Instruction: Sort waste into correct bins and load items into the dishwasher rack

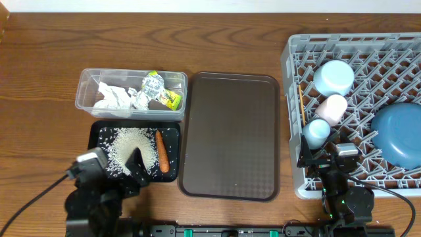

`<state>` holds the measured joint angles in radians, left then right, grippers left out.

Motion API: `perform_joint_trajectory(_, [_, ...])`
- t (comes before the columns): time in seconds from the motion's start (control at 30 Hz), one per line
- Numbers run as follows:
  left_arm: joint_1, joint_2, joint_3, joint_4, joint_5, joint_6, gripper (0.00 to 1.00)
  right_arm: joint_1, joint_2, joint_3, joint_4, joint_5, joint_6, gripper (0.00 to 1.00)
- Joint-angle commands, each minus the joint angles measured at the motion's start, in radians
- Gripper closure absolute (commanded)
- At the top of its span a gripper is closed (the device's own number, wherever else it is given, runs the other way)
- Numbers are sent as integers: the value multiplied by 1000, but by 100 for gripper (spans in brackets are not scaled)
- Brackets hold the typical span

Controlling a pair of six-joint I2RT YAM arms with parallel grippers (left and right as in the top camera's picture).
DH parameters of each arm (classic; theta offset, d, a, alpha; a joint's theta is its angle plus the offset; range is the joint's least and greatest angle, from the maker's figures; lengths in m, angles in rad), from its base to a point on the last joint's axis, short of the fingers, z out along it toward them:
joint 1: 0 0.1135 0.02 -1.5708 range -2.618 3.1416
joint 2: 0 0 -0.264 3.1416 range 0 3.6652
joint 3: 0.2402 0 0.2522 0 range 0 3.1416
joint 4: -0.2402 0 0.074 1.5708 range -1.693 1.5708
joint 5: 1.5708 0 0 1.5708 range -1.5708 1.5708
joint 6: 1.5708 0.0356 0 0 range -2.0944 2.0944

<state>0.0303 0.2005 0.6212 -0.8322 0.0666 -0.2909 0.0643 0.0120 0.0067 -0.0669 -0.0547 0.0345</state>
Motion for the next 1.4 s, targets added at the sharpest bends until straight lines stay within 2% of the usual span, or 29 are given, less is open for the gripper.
perform_joint_trajectory(0.0, [3, -33, -69, -29, -16, 6, 0, 29, -7, -1, -4, 6, 10, 1])
perform_joint_trajectory(0.37, [3, -174, -351, -31, -16, 6, 0, 29, -7, -1, -5, 6, 10, 1])
perform_joint_trajectory(0.63, [3, -199, -378, -1, -21, -22, 2, 29, -6, -1, -4, 6, 10, 1])
perform_joint_trajectory(0.73, [3, -199, -378, 130, -22, -24, 2, 29, -6, -1, -4, 6, 10, 1])
perform_joint_trajectory(0.9, [3, -199, -379, 568, 48, -35, 2, 29, -6, -1, -5, 6, 10, 1])
perform_joint_trajectory(1.0, [3, -199, -385, 743, 61, -35, 2, 29, -6, -1, -5, 6, 10, 1])
perform_joint_trajectory(1.37, [3, -199, -512, 771, 80, -36, 2, 29, -6, -1, -4, 6, 10, 1])
